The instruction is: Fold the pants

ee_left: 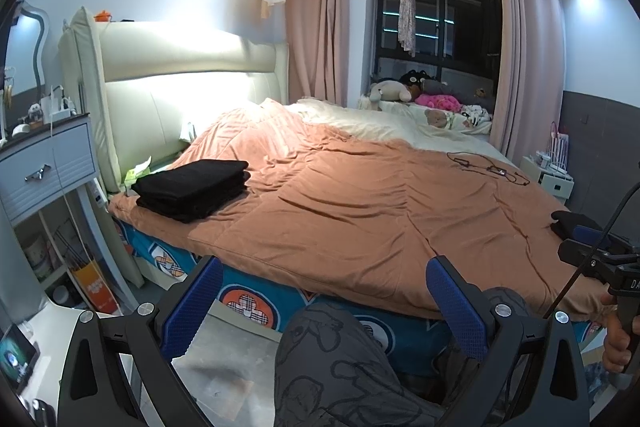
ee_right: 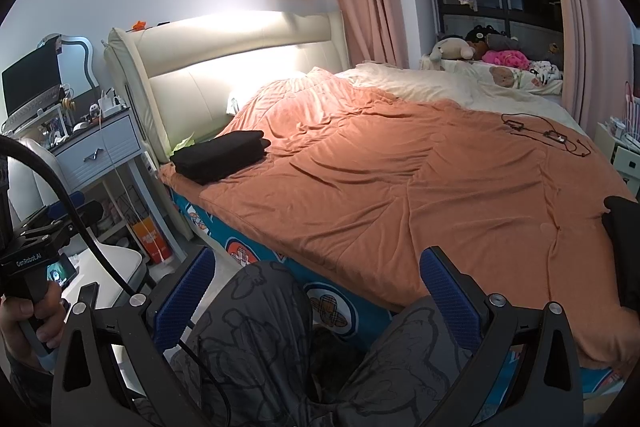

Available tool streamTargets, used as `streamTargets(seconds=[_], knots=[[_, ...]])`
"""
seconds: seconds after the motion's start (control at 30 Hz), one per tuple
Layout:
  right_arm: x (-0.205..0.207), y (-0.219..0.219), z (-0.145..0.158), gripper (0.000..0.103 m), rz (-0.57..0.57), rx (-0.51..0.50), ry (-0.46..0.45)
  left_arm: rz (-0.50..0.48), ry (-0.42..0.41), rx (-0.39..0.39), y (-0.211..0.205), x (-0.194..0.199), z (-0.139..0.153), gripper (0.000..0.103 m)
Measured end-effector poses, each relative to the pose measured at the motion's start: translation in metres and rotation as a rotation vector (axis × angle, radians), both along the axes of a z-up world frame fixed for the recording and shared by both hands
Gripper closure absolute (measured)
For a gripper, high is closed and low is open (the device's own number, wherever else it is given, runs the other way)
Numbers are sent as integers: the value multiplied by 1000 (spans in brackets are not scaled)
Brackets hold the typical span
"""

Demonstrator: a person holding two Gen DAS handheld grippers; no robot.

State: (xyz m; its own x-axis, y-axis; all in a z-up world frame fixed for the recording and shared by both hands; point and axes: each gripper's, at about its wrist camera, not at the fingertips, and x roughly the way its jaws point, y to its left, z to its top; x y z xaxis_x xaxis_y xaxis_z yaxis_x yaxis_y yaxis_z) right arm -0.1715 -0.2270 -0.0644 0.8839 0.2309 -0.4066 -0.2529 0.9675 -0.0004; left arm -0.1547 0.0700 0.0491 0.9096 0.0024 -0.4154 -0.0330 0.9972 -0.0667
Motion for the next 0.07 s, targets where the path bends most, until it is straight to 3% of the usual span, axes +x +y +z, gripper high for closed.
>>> streamTargets(seconds=[0.07], knots=[[0,1,0,0,0,1,0,-1,1,-2,0,0,0,0]])
